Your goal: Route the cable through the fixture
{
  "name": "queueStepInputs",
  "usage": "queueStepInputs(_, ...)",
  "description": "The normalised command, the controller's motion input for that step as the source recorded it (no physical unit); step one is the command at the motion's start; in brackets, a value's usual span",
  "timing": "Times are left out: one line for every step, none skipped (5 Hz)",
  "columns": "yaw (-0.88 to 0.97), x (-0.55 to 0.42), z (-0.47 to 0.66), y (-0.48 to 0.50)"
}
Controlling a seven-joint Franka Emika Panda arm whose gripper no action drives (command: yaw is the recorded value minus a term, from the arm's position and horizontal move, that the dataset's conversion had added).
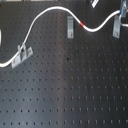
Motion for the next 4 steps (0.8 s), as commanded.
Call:
queueStepInputs(0.13, -0.191, 0.04, -0.743)
queueStepInputs(0.00, 0.000, 0.00, -0.020)
queueStepInputs(0.36, -0.365, 0.01, -0.260)
queueStepInputs(0.01, -0.066, 0.00, -0.120)
